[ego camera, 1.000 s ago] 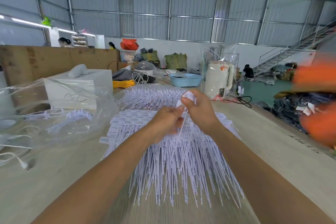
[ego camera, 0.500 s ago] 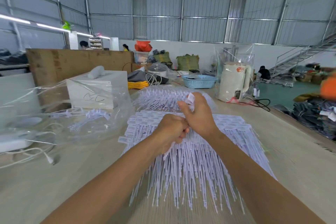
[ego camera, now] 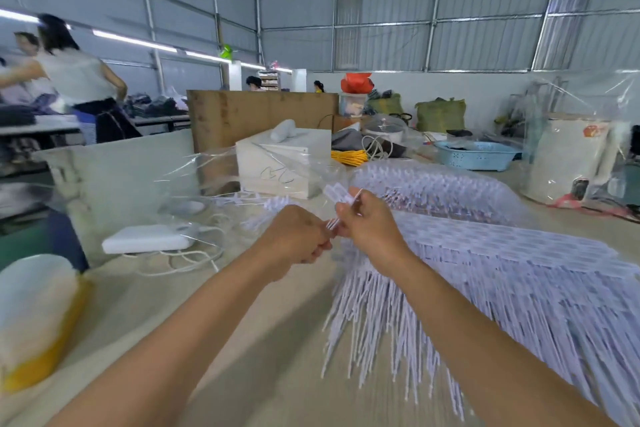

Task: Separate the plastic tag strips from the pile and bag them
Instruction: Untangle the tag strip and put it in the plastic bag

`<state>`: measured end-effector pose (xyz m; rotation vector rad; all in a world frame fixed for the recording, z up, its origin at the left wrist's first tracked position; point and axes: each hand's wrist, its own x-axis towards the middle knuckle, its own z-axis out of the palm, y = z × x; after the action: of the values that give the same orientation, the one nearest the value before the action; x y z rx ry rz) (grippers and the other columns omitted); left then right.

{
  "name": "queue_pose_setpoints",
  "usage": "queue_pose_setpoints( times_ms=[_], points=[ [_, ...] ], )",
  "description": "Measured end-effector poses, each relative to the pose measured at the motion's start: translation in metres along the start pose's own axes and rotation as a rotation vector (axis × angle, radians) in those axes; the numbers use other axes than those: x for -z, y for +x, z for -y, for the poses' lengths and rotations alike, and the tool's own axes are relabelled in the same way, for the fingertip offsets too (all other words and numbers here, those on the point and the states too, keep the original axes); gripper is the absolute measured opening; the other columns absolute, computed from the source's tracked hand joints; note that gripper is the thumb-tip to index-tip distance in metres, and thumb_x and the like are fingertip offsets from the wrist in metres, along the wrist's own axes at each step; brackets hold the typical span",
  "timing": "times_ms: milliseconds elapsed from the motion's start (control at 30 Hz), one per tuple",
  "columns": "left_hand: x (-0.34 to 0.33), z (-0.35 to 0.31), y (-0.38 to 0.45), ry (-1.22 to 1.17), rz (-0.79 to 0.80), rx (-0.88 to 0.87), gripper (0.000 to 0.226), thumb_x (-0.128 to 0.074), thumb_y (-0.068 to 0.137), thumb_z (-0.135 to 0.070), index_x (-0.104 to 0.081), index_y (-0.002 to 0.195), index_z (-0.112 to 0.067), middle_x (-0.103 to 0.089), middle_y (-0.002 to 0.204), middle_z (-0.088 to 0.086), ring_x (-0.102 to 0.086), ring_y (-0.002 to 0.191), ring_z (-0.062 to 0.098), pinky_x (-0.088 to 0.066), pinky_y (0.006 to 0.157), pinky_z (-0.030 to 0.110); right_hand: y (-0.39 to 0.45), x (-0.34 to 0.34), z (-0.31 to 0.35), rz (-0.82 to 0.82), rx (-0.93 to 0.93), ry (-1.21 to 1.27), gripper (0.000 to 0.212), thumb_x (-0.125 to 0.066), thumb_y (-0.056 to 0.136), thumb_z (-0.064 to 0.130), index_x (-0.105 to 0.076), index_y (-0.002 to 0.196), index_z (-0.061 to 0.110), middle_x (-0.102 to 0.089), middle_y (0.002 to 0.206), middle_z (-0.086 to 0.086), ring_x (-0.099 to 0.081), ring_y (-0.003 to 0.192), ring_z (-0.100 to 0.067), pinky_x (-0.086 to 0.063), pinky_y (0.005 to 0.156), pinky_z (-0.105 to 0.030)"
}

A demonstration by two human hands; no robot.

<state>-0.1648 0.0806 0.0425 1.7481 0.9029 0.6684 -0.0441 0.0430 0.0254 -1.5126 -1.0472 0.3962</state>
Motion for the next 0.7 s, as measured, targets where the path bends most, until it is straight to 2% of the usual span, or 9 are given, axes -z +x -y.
queue_pose_setpoints(
  times_ms=[67,167,200,267,333,400,467,567,700],
  points=[
    [0.028,0.008,0.011,0.13,-0.102,0.007,0.017,-0.057,0.089,-0.007,-0.07,0.081,0.001,-0.057,0.06,0.007,-0.042,0.045,0.013,-0.032,0.042,0.018,0.007,-0.026,0.003,0.072,-0.007,0.026,0.033,-0.054,0.092,0.015,-0.045,0.12,0.0,-0.061,0.11,-0.021,-0.067,0.089,-0.033,-0.05,0.09,-0.052],
    [0.068,0.019,0.042,0.357,-0.269,-0.002,0.015,-0.056,0.089,-0.006,-0.067,0.082,0.0,-0.061,0.069,0.008,-0.05,0.051,0.017,-0.036,0.044,0.019,0.016,-0.052,0.001,0.207,-0.043,0.118,0.053,-0.057,0.092,0.014,-0.035,0.14,0.011,-0.063,0.114,-0.012,-0.069,0.081,-0.025,-0.056,0.083,-0.038],
    [0.078,0.023,0.056,0.463,-0.29,-0.007,0.015,-0.053,0.09,-0.005,-0.065,0.084,0.001,-0.062,0.075,0.01,-0.056,0.06,0.021,-0.04,0.048,0.022,0.016,-0.055,-0.002,0.223,-0.026,0.049,0.053,-0.057,0.091,0.014,-0.036,0.14,0.01,-0.063,0.114,-0.011,-0.068,0.082,-0.025,-0.056,0.079,-0.035],
    [0.093,0.032,0.086,0.701,-0.307,0.012,0.019,-0.045,0.089,-0.004,-0.063,0.092,0.0,-0.065,0.093,0.011,-0.062,0.087,0.028,-0.047,0.064,0.024,0.015,-0.051,-0.01,0.205,0.107,-0.267,0.034,-0.057,0.09,0.014,-0.056,0.122,0.005,-0.066,0.11,-0.014,-0.066,0.092,-0.029,-0.053,0.082,-0.034],
    [0.096,0.04,0.113,0.832,-0.356,0.03,0.034,-0.039,0.092,-0.007,-0.056,0.122,-0.002,-0.059,0.121,0.012,-0.057,0.111,0.028,-0.044,0.087,0.026,0.012,-0.037,-0.022,0.178,0.245,-0.542,0.018,-0.054,0.089,0.015,-0.068,0.096,0.007,-0.069,0.098,-0.011,-0.064,0.092,-0.026,-0.05,0.079,-0.032],
    [0.092,0.048,0.134,0.958,-0.344,0.035,0.038,-0.035,0.095,-0.008,-0.048,0.13,0.001,-0.054,0.13,0.016,-0.052,0.12,0.027,-0.039,0.099,0.028,0.013,-0.013,-0.034,0.145,0.333,-0.817,0.019,-0.049,0.091,0.022,-0.068,0.089,0.017,-0.066,0.094,-0.003,-0.06,0.091,-0.022,-0.046,0.074,-0.03],
    [0.085,0.056,0.152,0.95,-0.331,0.075,0.033,-0.04,0.094,-0.008,-0.052,0.122,0.006,-0.057,0.125,0.019,-0.053,0.117,0.03,-0.04,0.096,0.03,0.014,0.018,-0.045,0.124,0.388,-1.053,0.022,-0.043,0.094,0.025,-0.065,0.098,0.023,-0.06,0.102,0.002,-0.053,0.098,-0.019,-0.042,0.078,-0.029],
    [0.069,0.066,0.175,0.901,-0.315,0.105,0.03,-0.044,0.093,-0.008,-0.055,0.117,0.005,-0.058,0.122,0.019,-0.053,0.117,0.031,-0.039,0.098,0.033,0.011,0.059,-0.056,0.055,0.403,-1.117,0.02,-0.05,0.093,0.022,-0.067,0.105,0.021,-0.059,0.106,0.003,-0.05,0.103,-0.022,-0.042,0.088,-0.033],
    [0.045,0.077,0.195,0.928,-0.276,0.094,0.029,-0.044,0.092,-0.007,-0.053,0.119,0.001,-0.057,0.124,0.016,-0.052,0.119,0.028,-0.041,0.096,0.031,0.005,0.08,-0.064,-0.039,0.372,-1.067,0.013,-0.072,0.081,0.017,-0.072,0.093,0.014,-0.065,0.094,-0.001,-0.06,0.087,-0.029,-0.049,0.071,-0.043]
  ],
)
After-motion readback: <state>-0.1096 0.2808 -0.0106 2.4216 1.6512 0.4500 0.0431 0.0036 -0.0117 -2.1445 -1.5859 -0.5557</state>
